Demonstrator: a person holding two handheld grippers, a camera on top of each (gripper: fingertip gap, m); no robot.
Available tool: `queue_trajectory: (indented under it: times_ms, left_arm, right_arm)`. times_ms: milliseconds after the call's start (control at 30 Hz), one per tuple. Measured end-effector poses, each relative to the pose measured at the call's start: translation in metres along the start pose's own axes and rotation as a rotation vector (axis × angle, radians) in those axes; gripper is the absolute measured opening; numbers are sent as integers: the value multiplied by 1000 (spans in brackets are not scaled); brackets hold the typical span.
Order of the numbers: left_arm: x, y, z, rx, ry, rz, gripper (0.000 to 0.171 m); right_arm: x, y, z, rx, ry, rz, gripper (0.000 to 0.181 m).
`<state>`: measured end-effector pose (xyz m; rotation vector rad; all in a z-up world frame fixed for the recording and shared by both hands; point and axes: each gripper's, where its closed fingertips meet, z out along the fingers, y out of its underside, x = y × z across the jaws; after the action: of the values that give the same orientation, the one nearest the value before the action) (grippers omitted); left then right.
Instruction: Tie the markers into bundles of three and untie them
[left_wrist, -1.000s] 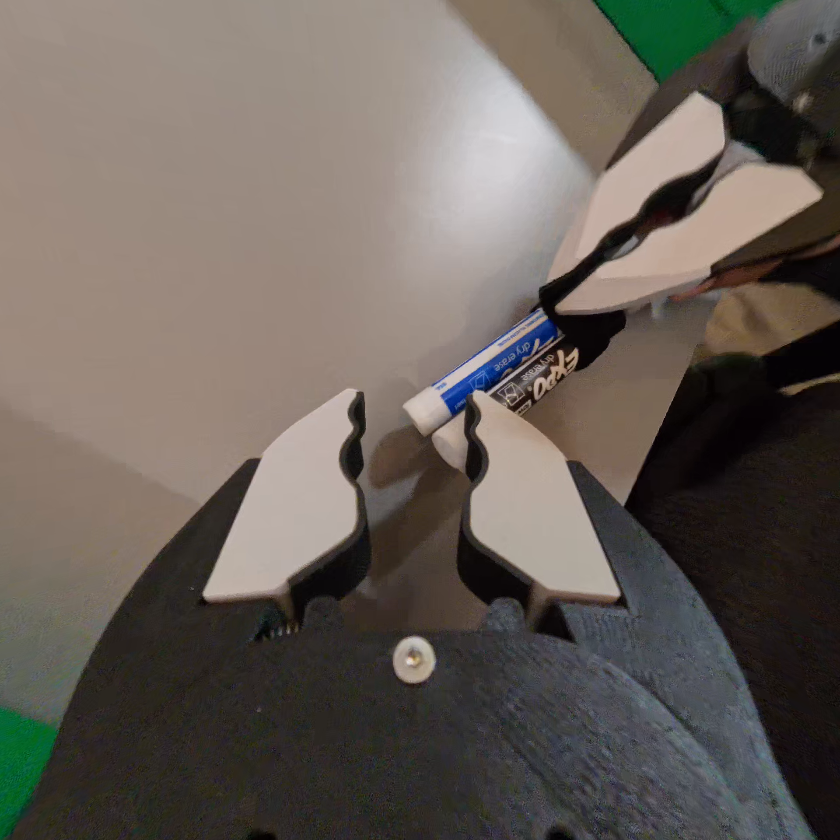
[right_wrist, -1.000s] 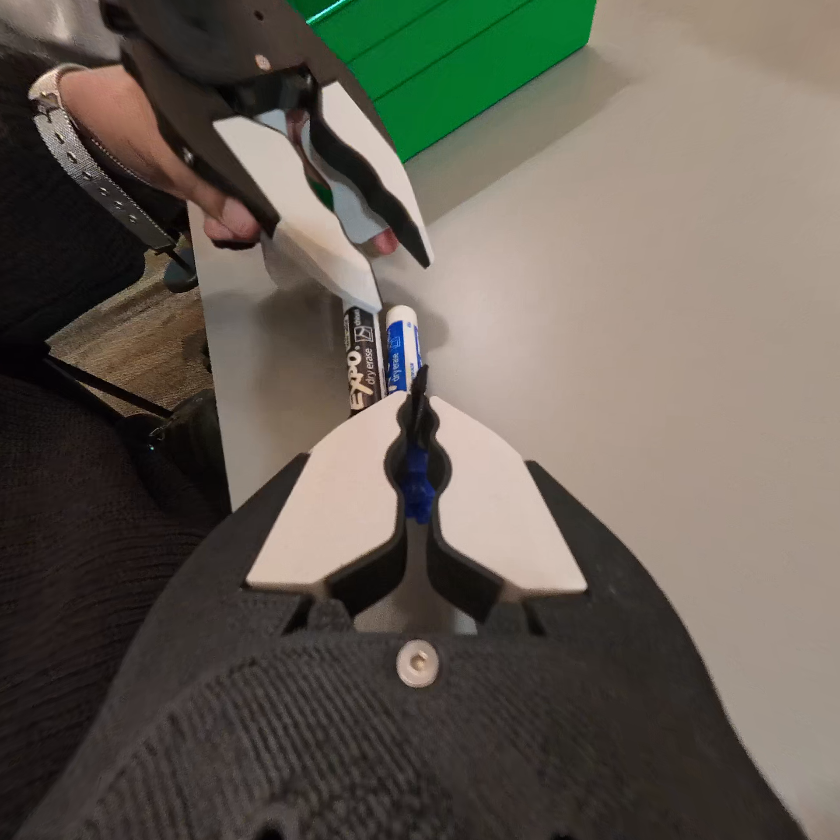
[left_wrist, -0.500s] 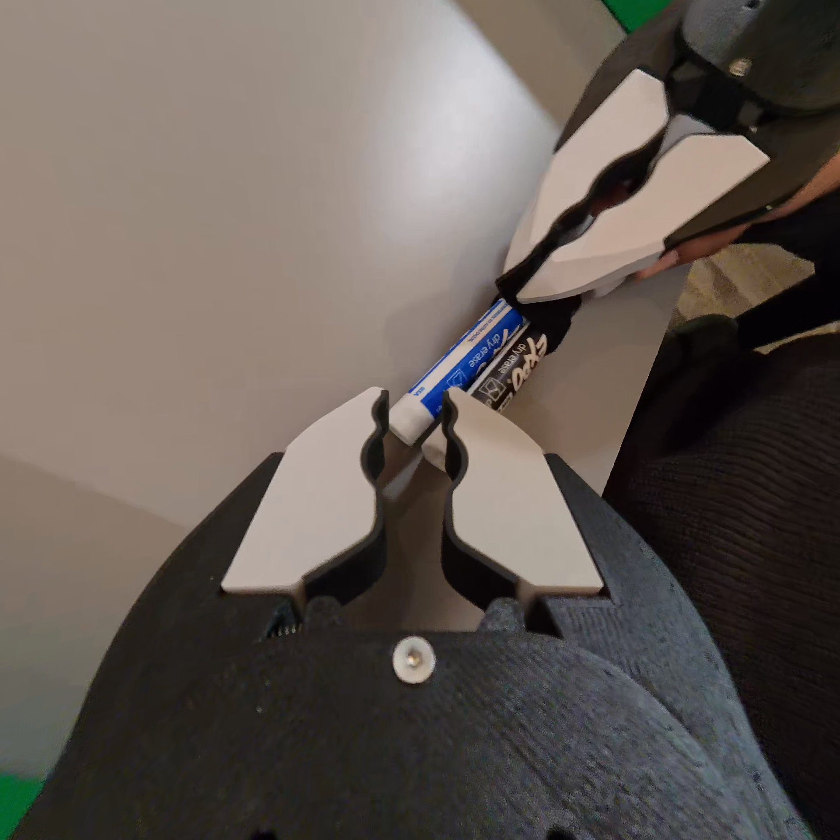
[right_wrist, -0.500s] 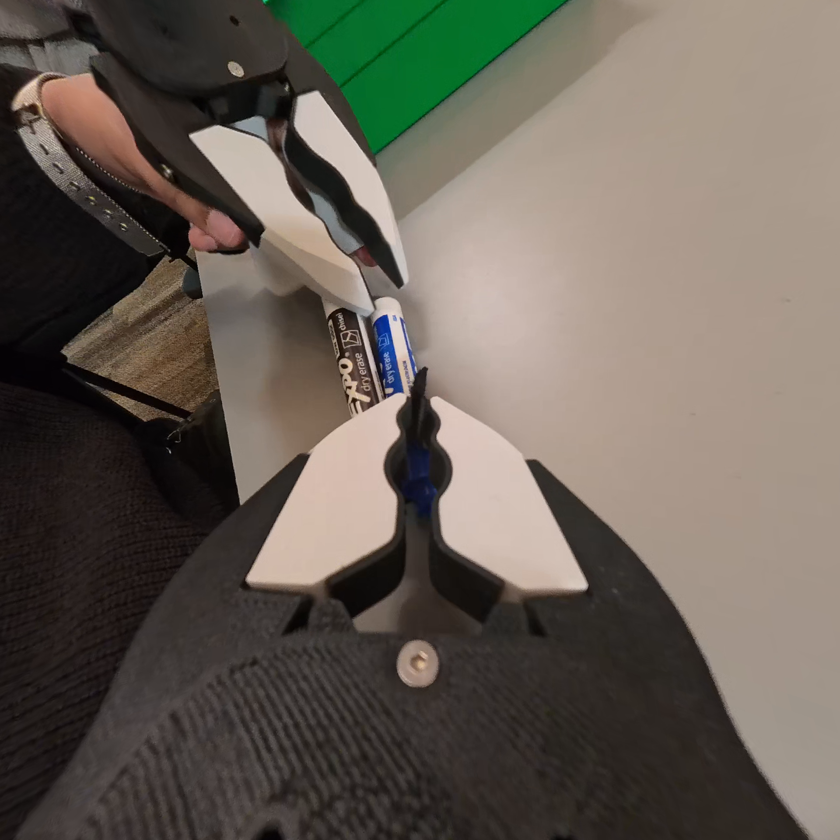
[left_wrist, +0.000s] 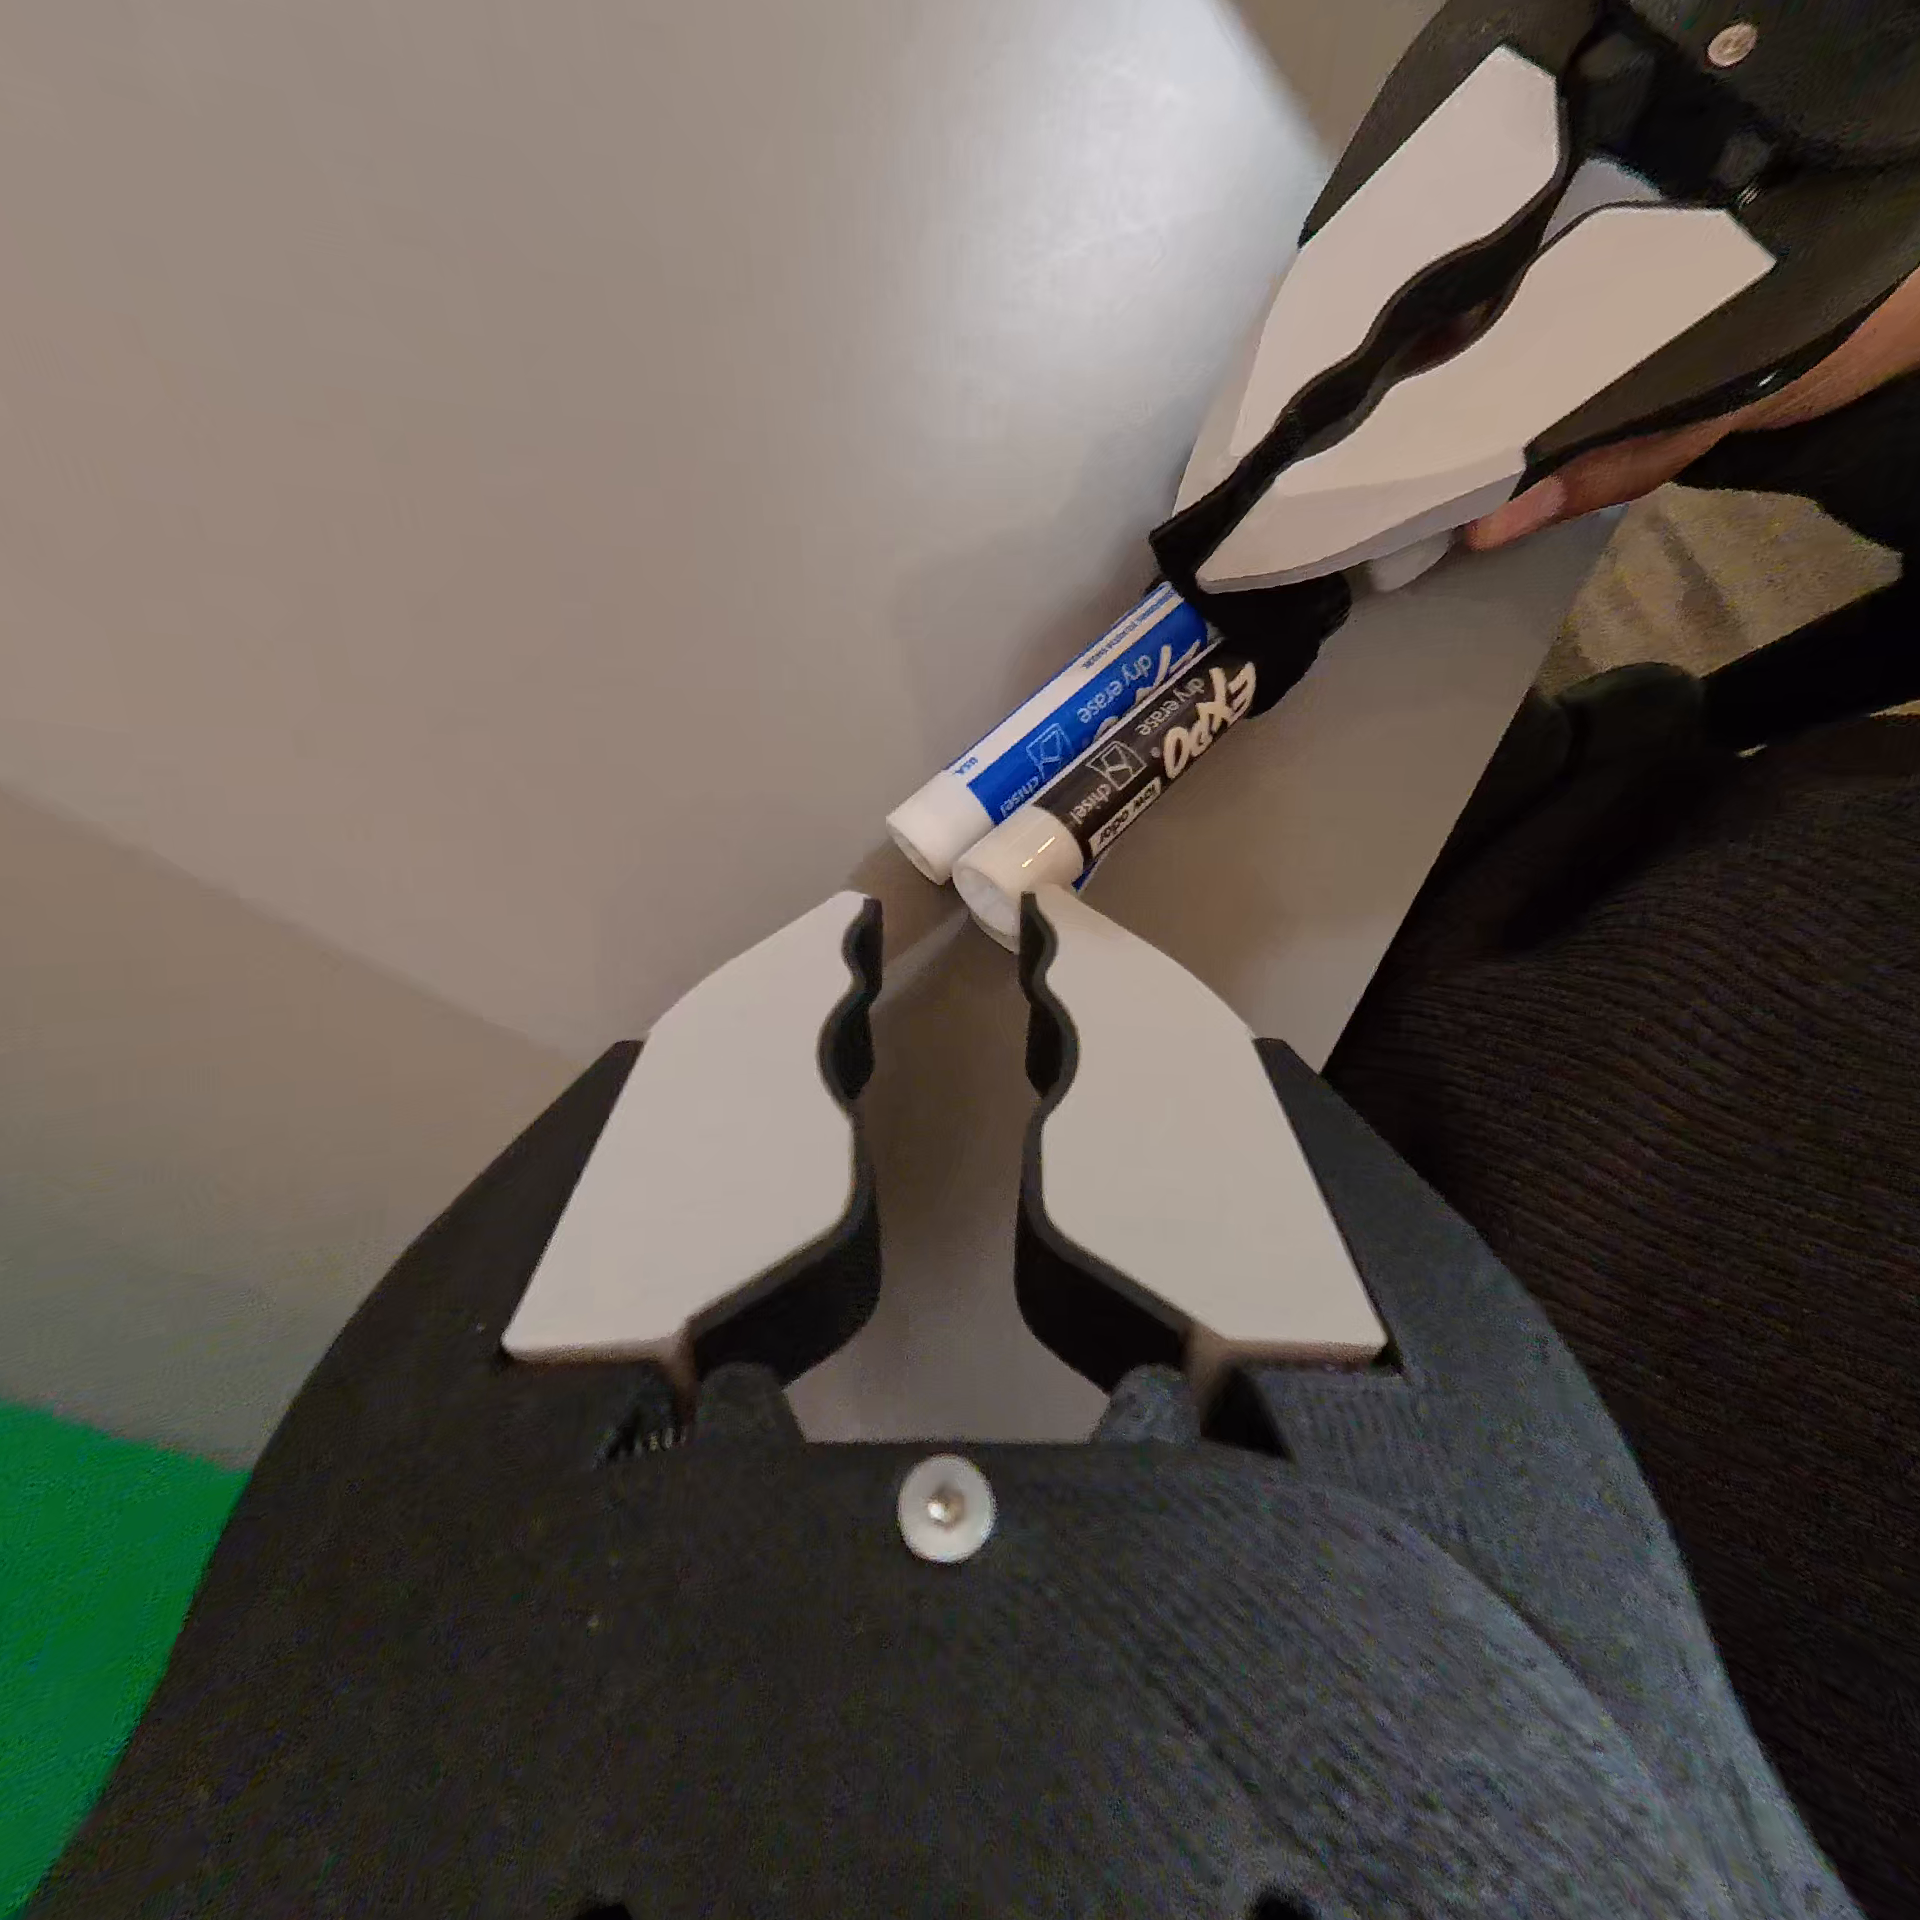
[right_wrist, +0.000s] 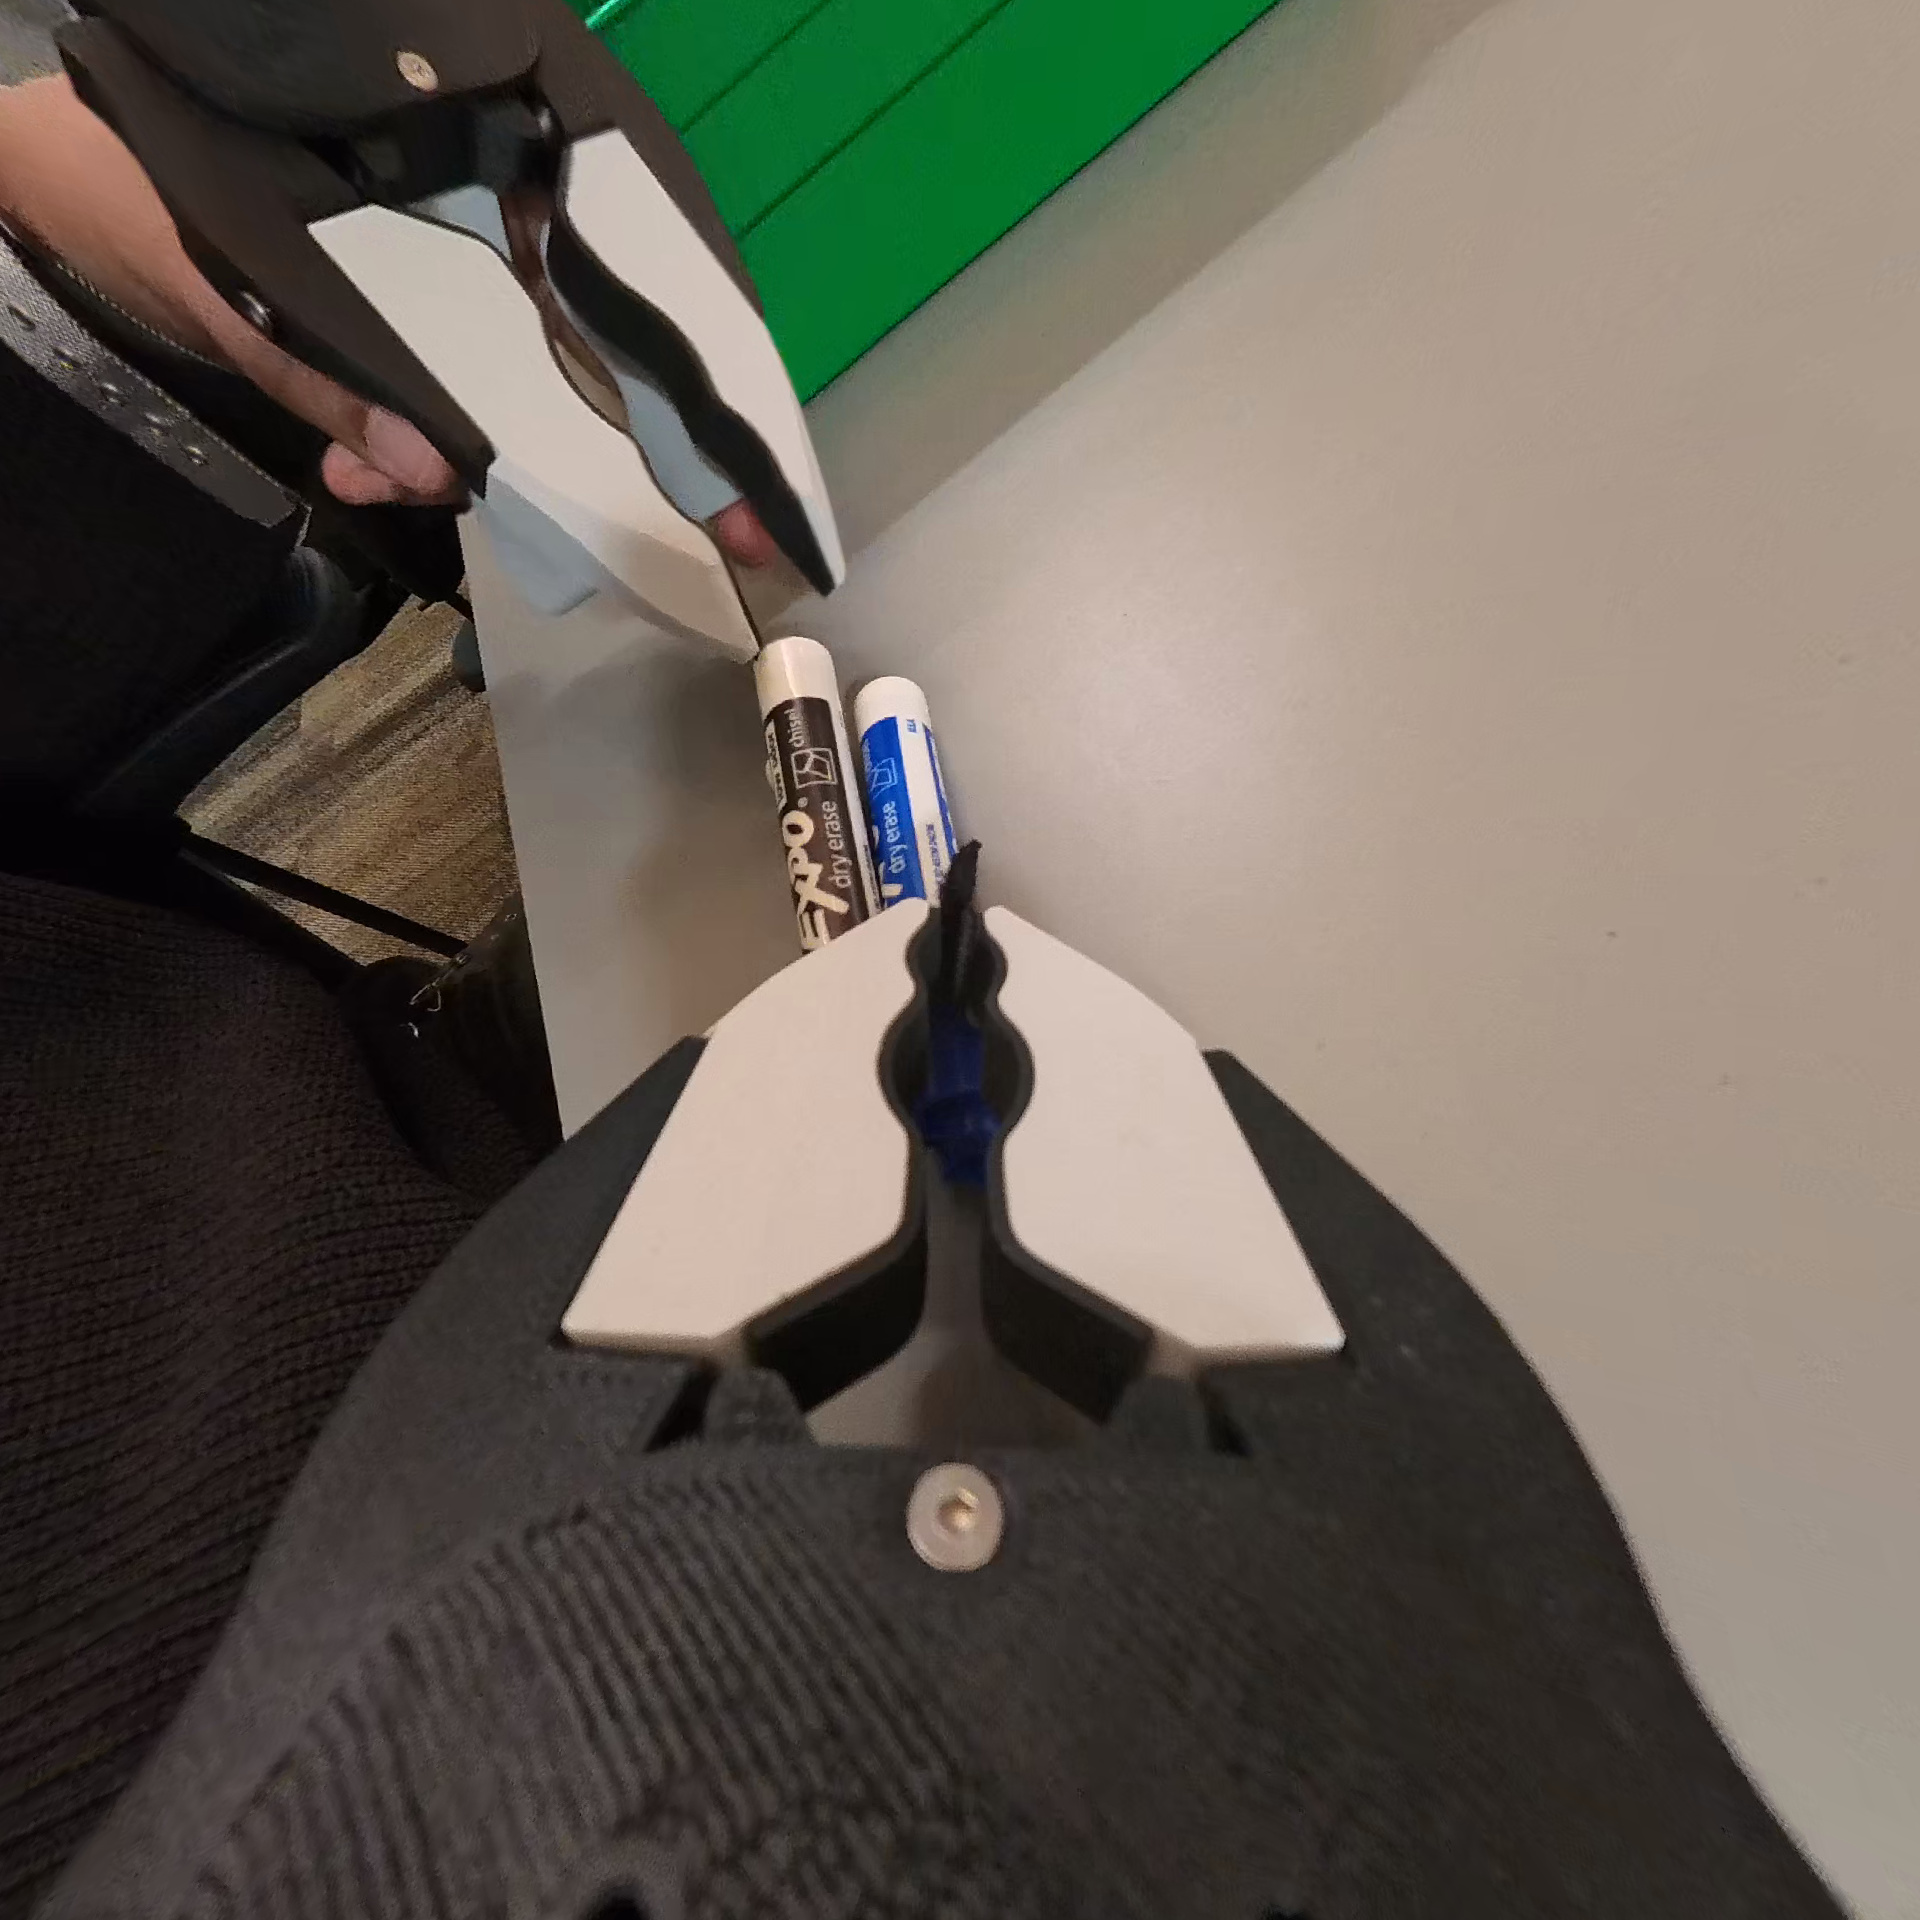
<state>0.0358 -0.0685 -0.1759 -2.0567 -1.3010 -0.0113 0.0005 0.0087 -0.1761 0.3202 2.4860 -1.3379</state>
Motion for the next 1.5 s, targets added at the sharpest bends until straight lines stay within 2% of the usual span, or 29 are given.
queue_trajectory:
  times_ms: [167,500,700,1000,1167,1300,1500]
  left_arm:
    - [10,-1,3,7,42,23,2]
    - [15,2,10,1,52,11,2]
    - [15,16,20,-82,22,60,9]
    - [6,13,15,-58,-31,59,19]
    - [5,6,13,-6,-55,104,24]
    - [7,3,16,13,-48,118,27]
    - [13,5,21,-6,-31,123,27]
  right_arm:
    - [1,0,0,10,6,13,6]
    - [8,0,0,43,-70,179,11]
    - [8,-2,-4,47,-95,193,18]
    - [14,-5,-15,63,-96,219,23]
    - [24,-11,-41,103,-35,215,27]
    - [27,4,-51,42,23,138,29]
    - [15,32,-44,-107,35,24,27]
